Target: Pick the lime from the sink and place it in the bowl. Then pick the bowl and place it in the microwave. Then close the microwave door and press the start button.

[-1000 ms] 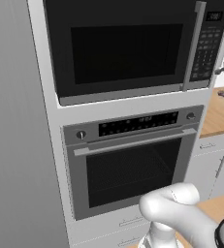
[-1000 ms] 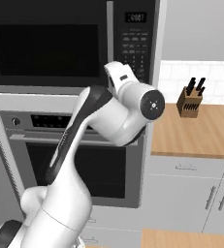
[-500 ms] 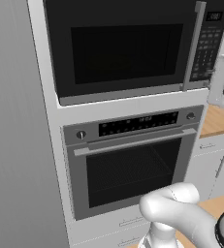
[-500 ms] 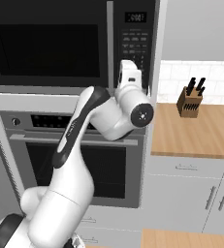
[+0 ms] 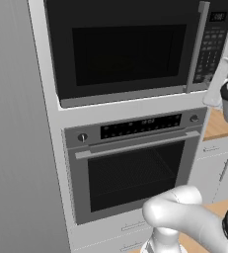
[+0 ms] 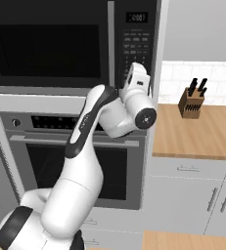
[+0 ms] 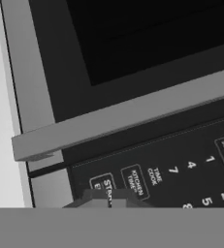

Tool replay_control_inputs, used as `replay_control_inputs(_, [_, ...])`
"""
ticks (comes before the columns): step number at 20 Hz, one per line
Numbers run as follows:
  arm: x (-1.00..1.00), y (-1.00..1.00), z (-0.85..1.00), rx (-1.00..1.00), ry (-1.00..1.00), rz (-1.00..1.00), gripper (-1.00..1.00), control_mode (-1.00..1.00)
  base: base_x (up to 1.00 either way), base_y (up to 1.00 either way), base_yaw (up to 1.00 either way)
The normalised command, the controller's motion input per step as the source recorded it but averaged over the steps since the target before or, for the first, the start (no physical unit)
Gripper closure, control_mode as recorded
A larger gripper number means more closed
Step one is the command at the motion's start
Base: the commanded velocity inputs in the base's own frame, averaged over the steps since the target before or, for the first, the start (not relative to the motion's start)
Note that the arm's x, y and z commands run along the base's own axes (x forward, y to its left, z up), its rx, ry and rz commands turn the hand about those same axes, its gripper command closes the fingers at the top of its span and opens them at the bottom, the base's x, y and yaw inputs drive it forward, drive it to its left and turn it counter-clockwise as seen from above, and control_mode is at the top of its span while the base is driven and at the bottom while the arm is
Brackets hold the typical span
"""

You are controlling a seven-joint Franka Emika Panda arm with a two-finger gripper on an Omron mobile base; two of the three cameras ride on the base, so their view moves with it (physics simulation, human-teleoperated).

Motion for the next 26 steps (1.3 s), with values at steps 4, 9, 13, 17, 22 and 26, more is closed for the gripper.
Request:
replay_control_inputs(4, [0.40, 0.00, -0.08, 0.00, 0.01, 0.00, 1.00, -1.00, 0.00, 0.00, 0.00])
replay_control_inputs(9, [0.32, 0.00, -0.18, 0.00, 0.00, 0.00, 1.00, -1.00, 0.00, 0.00, 0.00])
replay_control_inputs(13, [0.26, 0.00, -0.20, 0.00, 0.00, 0.00, 1.00, -1.00, 0.00, 0.00, 0.00])
replay_control_inputs(17, [0.32, 0.00, -0.07, 0.00, 0.00, 0.00, 1.00, -1.00, 0.00, 0.00, 0.00])
replay_control_inputs(22, [-0.08, -0.06, -0.05, 0.01, -0.01, 0.00, 1.00, -1.00, 0.00, 0.00, 0.00])
replay_control_inputs(26, [-0.88, -0.38, 0.00, 0.05, -0.03, 0.00, 1.00, -1.00, 0.00, 0.00, 0.00])
